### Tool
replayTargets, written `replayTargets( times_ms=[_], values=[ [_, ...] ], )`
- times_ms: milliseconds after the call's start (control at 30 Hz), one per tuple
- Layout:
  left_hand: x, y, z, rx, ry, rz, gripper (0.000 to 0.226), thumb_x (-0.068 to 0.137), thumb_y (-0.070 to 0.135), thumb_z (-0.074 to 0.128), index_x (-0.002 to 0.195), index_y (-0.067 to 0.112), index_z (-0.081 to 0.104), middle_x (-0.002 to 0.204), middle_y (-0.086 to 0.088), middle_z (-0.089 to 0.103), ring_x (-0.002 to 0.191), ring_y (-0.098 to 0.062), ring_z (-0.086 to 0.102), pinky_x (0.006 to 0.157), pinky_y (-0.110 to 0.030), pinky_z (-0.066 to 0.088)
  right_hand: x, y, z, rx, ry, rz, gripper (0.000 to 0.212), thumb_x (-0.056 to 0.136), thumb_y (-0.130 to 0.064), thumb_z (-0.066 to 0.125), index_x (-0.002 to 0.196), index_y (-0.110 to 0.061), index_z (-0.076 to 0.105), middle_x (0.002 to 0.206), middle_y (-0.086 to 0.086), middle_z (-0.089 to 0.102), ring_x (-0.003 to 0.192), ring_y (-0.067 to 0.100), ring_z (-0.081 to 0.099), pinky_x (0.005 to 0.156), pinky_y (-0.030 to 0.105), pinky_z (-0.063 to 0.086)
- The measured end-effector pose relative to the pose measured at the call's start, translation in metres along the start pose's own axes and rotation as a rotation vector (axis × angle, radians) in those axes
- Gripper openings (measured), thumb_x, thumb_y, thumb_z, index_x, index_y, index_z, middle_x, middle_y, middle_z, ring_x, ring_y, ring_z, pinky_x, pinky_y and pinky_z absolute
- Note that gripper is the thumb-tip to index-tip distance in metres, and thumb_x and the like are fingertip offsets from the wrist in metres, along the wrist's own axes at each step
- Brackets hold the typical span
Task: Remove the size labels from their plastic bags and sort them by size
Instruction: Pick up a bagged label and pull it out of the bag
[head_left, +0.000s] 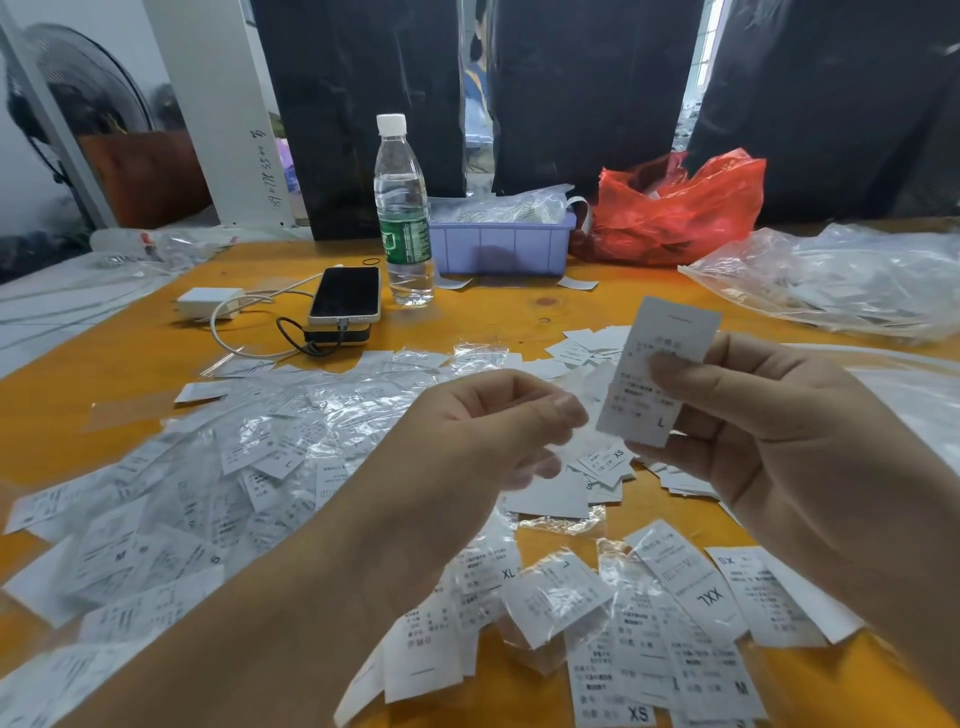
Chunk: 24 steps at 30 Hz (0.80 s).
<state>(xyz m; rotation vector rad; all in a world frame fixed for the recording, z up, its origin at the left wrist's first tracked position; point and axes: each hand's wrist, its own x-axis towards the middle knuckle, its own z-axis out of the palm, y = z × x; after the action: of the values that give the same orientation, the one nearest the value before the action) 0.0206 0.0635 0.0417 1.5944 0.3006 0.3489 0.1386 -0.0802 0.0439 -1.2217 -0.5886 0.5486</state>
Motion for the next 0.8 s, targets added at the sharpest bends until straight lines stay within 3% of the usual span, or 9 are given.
replayTargets(
  times_ms=[133, 267, 400, 533, 633, 700, 800],
  values=[
    [0.0005, -0.0013, 0.0002, -0.042, -0.032, -0.051, 0.016, 0.062, 0.038, 0.070, 0.070, 0.025, 0.074, 0.075, 0.004, 0.070, 0.066, -0.008, 0.064, 0.084, -0.035, 0.051, -0.0015, -0.0023, 0.0033, -0.016, 0.004, 0.011, 0.017, 0.058, -0.028, 0.074, 0.064, -0.014, 0.065, 0.077, 0.017, 0.064, 0.063, 0.023, 0.053, 0.049, 0.024, 0.050],
    [-0.0004, -0.0017, 0.0007, -0.058, -0.067, -0.077, 0.016, 0.062, 0.038, 0.069, 0.069, 0.024, 0.074, 0.072, 0.002, 0.069, 0.066, -0.011, 0.063, 0.078, -0.034, 0.050, -0.0049, -0.0052, 0.0063, -0.014, -0.025, -0.041, 0.016, 0.061, -0.029, 0.073, 0.057, -0.016, 0.066, 0.074, 0.022, 0.052, 0.048, 0.015, 0.035, 0.043, 0.022, 0.039],
    [-0.0007, -0.0022, 0.0012, -0.058, -0.091, -0.093, 0.012, 0.064, 0.036, 0.069, 0.067, 0.025, 0.074, 0.072, 0.002, 0.068, 0.063, -0.009, 0.062, 0.075, -0.032, 0.049, -0.0073, -0.0062, 0.0069, -0.092, -0.055, -0.094, 0.016, 0.064, -0.031, 0.073, 0.059, -0.017, 0.069, 0.077, 0.037, 0.051, 0.046, 0.015, 0.036, 0.044, 0.023, 0.039],
    [-0.0005, -0.0029, 0.0002, -0.069, -0.108, -0.099, 0.015, 0.064, 0.038, 0.073, 0.069, 0.024, 0.074, 0.073, 0.001, 0.069, 0.065, -0.009, 0.062, 0.075, -0.031, 0.050, -0.0065, -0.0025, 0.0039, -0.153, -0.058, -0.137, 0.018, 0.062, -0.034, 0.075, 0.065, -0.016, 0.071, 0.070, 0.019, 0.061, 0.047, 0.015, 0.041, 0.046, 0.025, 0.041],
    [-0.0004, -0.0032, -0.0006, -0.074, -0.128, -0.090, 0.014, 0.071, 0.037, 0.080, 0.072, 0.024, 0.074, 0.074, 0.001, 0.068, 0.064, -0.009, 0.060, 0.071, -0.030, 0.047, -0.0054, -0.0004, 0.0015, -0.195, -0.087, -0.150, 0.024, 0.061, -0.034, 0.078, 0.073, -0.014, 0.073, 0.070, 0.018, 0.063, 0.048, 0.016, 0.042, 0.047, 0.025, 0.042],
    [-0.0003, -0.0028, -0.0016, -0.086, -0.126, -0.079, 0.013, 0.069, 0.037, 0.074, 0.072, 0.024, 0.074, 0.073, 0.002, 0.067, 0.063, -0.009, 0.059, 0.070, -0.029, 0.046, -0.0043, -0.0004, -0.0011, -0.238, -0.125, -0.135, 0.029, 0.057, -0.025, 0.088, 0.082, -0.015, 0.076, 0.072, 0.023, 0.063, 0.049, 0.016, 0.045, 0.048, 0.026, 0.042],
    [0.0004, -0.0021, -0.0029, -0.084, -0.107, -0.064, 0.012, 0.073, 0.036, 0.076, 0.072, 0.024, 0.075, 0.071, 0.003, 0.066, 0.062, -0.009, 0.059, 0.069, -0.030, 0.046, -0.0034, -0.0003, -0.0021, -0.268, -0.239, -0.080, 0.025, 0.066, -0.022, 0.077, 0.091, -0.014, 0.078, 0.074, 0.021, 0.065, 0.051, 0.016, 0.050, 0.047, 0.023, 0.044]
  ],
)
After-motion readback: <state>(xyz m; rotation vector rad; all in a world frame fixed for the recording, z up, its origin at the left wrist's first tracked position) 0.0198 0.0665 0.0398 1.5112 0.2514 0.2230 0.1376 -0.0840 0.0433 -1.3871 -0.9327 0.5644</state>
